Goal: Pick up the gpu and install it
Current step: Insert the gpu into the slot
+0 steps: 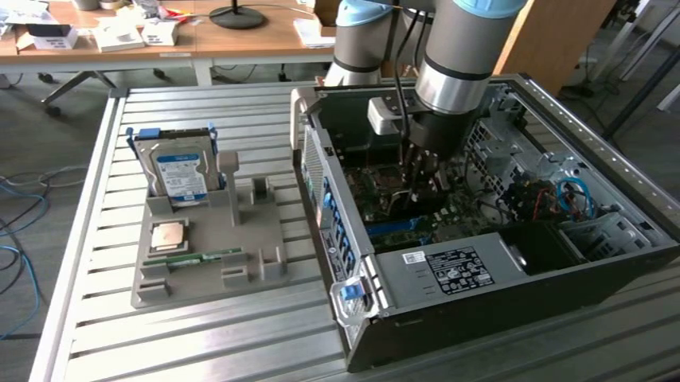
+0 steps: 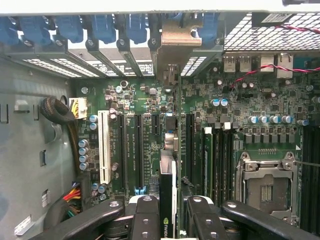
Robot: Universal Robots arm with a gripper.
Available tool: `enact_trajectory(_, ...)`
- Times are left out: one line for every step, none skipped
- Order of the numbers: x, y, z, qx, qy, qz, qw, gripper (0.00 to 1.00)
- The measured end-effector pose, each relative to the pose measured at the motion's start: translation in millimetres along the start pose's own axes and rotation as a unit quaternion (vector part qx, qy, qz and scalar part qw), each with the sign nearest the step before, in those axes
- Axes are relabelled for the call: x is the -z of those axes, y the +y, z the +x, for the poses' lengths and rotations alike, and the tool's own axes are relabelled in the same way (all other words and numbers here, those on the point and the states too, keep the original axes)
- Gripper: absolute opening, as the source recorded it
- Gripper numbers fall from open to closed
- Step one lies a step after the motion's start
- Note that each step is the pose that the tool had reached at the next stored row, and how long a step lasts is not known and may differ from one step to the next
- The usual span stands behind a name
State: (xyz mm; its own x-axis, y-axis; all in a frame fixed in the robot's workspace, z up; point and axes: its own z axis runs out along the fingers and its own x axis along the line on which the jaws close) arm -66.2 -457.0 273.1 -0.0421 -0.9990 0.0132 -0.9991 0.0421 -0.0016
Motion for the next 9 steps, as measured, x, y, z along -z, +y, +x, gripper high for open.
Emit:
enact_trajectory(0.0,0.0,0.0,0.000,0.0000,0.0000,1.0000,0.26)
enact_trajectory(0.0,0.0,0.0,0.000,0.0000,0.0000,1.0000,0.26)
enact_trajectory(-0.2,0.0,0.0,0.000,-0.0001,0.0000,1.0000,0.26)
enact_trajectory(-0.9,0.0,-0.1,0.000,-0.0004,0.0001,1.0000,0.26)
enact_trajectory(-1.5,0.0,-0.1,0.000,-0.0002,0.0001,1.0000,0.26)
enact_trajectory(-2.0,0.0,0.0,0.000,-0.0001,0.0000,1.0000,0.26)
enact_trajectory(-2.6,0.0,-0.1,0.000,-0.0001,0.0000,1.0000,0.26)
enact_trajectory(-3.2,0.0,-0.1,0.000,-0.0001,0.0000,1.0000,0.26)
enact_trajectory(-3.7,0.0,-0.1,0.000,-0.0001,0.0000,1.0000,0.26)
